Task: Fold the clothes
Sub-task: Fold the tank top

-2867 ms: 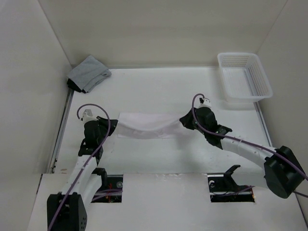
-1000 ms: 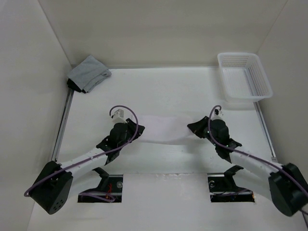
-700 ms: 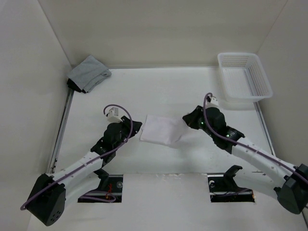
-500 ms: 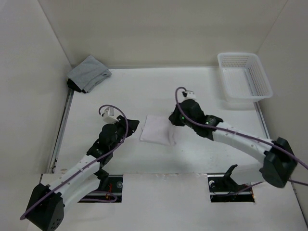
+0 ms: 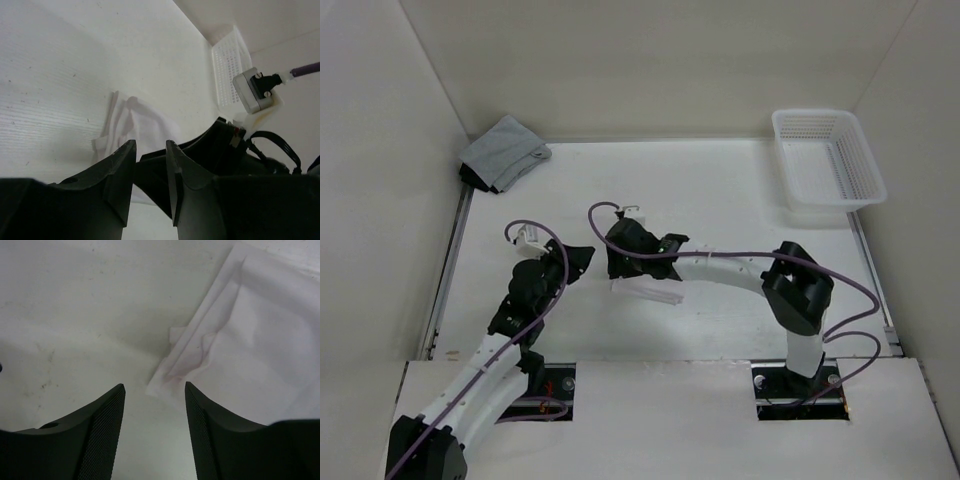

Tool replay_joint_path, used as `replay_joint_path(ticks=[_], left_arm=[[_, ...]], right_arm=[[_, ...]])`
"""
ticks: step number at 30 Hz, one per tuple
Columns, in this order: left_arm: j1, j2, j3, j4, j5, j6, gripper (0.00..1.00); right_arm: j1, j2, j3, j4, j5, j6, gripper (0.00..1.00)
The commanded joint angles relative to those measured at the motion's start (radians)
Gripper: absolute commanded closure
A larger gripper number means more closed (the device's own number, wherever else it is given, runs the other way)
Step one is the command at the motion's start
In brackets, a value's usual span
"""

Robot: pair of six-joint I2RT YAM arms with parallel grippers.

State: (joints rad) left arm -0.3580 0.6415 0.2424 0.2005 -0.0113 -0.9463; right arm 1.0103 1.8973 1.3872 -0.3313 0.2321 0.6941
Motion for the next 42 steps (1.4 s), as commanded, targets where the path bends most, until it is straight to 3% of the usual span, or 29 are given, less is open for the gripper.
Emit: replay_joint_path(ticks=[1,4,8,10,18,26,35,42], left_arm=[[0.021,0.006,0.001,0.022,0.048,0.014,0.71],[0.003,0.062,0.015,0.052,0.05,0.018,0.71],[-0.104,0.208,0.044,0.172,0.024,0.011,0.71],[-0.167,0.294,0.066,0.239,-0.007,0.011,0.71],[-0.316,0.656,0.152,0.457,-0.033,0.008,0.8],[-0.301,0.813,0.063,0.53,-0.041,-0.006,0.81],[-0.284,0.791,0.005,0.553,-0.032,-0.025,0.81],[-0.289,0.669,0.011,0.481,-0.032,-0.031,0.8]], right_arm=[[0.017,-0.088,-0.005,0.069,0.013,0.045,0.43],[0.015,-0.208,-0.135,0.17,0.026,0.054,0.49],[-0.09,-0.319,-0.342,0.308,-0.022,0.047,0.86],[-0.152,-0.325,-0.411,0.391,-0.101,0.047,0.92],[-0.273,-0.187,-0.527,0.76,-0.352,0.126,0.93],[-0.376,0.014,-0.522,1.035,-0.433,0.274,0.92],[-0.427,0.097,-0.429,1.052,-0.425,0.308,0.92],[-0.453,-0.071,-0.519,1.089,-0.438,0.298,0.89]])
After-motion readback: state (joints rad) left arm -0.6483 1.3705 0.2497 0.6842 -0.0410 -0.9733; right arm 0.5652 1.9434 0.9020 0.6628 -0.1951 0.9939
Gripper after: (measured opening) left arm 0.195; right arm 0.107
